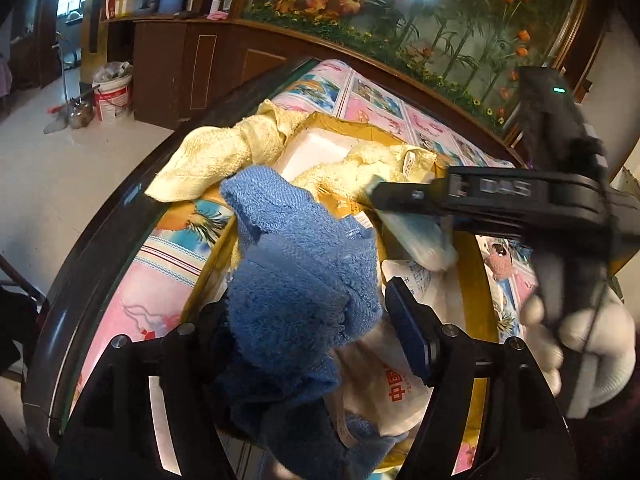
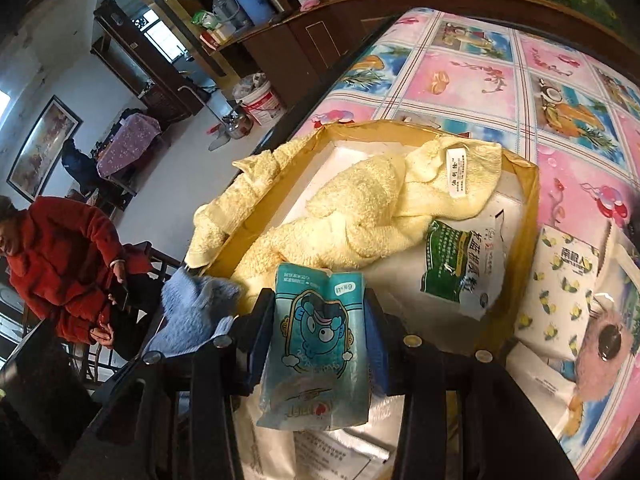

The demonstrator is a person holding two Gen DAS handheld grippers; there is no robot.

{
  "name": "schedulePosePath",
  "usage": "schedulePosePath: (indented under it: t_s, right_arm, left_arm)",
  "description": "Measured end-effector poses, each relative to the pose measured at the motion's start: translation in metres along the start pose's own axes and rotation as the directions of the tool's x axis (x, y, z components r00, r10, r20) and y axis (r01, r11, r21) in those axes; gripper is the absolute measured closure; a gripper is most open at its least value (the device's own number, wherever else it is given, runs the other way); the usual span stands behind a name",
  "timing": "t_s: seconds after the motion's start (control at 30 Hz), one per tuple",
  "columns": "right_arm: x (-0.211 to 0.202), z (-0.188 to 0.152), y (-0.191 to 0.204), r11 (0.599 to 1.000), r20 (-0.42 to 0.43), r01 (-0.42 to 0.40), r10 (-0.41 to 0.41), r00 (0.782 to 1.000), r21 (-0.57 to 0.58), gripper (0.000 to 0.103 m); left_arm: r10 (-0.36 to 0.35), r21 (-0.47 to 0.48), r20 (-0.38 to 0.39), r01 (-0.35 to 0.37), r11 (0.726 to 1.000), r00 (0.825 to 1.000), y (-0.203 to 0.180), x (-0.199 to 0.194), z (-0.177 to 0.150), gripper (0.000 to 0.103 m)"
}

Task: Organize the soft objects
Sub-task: 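Carry the blue towel with left and teal packet with right into the tray, open both, then grasp the pink fuzzy clip pad with right while left grasps the white sachet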

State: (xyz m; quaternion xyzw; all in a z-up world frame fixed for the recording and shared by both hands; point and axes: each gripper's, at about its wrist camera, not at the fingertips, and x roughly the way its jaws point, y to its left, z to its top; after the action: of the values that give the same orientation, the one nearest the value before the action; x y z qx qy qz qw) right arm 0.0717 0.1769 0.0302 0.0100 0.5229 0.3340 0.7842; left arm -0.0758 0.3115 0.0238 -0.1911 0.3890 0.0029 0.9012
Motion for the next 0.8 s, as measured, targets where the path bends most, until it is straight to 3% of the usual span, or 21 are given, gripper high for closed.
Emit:
schedulePosePath:
  t_s: [0.17,0.33,0.43,0.6,0.7,0.8]
  right_arm:
    - [0.016,0.012,0.005,0.999,-0.006,0.033,-0.033,0.999,-0.011,0.056]
    - [0.011,0.012,0.000,1.000,-0.001,-0.014,0.014,1.000,0.017,0.051]
    - [-0.005,0.011,-0.005,0.998,0.044,-0.045,0.044,0.998,0.038,0.042]
    - [-0.043,0.000,-0.015,0.994,0.113,-0.092,0.085,0.990,0.052,0.041]
    - [-0.077,-0.013,-0.030,0.995,0.171,-0.089,0.079,0.982,0.048,0.041]
    - [-0.110,-0.028,-0.055,0.997,0.217,-0.038,0.024,0.976,0.062,0.041]
  left_arm:
    - [0.007,0.021,0.042,-0.008,1.000,0.999,-0.002,-0.014,-0.004,0.032]
    - [-0.007,0.010,0.059,0.006,1.000,0.998,0.002,-0.025,-0.006,0.032]
    - [0.000,-0.004,0.065,0.001,1.000,0.998,0.004,-0.031,-0.007,0.032]
    - [0.005,-0.004,0.080,-0.005,1.000,0.997,-0.003,-0.046,-0.013,0.032]
    - [-0.009,0.018,0.089,0.008,1.000,0.996,-0.012,-0.055,-0.015,0.032]
    - [-0.012,0.032,0.104,0.009,0.999,0.995,-0.021,-0.062,-0.017,0.032]
